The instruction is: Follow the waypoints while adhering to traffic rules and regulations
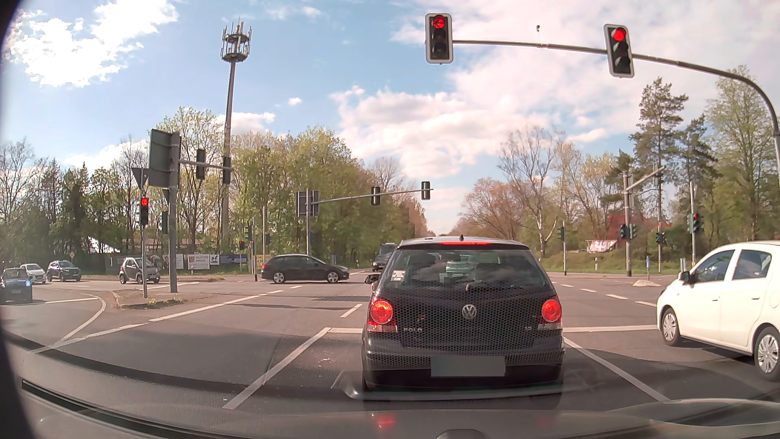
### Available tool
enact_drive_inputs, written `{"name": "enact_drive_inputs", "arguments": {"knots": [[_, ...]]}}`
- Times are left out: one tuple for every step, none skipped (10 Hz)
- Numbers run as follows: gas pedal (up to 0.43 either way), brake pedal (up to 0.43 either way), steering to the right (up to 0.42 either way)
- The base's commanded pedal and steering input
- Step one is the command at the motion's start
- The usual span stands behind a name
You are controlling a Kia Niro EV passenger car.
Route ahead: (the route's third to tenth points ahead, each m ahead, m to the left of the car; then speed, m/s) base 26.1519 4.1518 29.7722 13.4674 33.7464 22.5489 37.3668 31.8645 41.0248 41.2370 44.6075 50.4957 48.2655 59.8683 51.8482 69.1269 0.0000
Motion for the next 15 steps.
{"name": "enact_drive_inputs", "arguments": {"knots": [[0.000, 0.250, -0.001], [0.000, 0.250, -0.001], [0.000, 0.250, -0.001], [0.000, 0.250, -0.001], [0.000, 0.250, -0.001], [0.000, 0.250, -0.001], [0.000, 0.250, -0.001], [0.000, 0.250, -0.001], [0.000, 0.250, -0.001], [0.000, 0.250, -0.001], [0.000, 0.250, -0.001], [0.000, 0.250, -0.001], [0.000, 0.250, -0.001], [0.000, 0.250, -0.001], [0.000, 0.250, -0.001]]}}
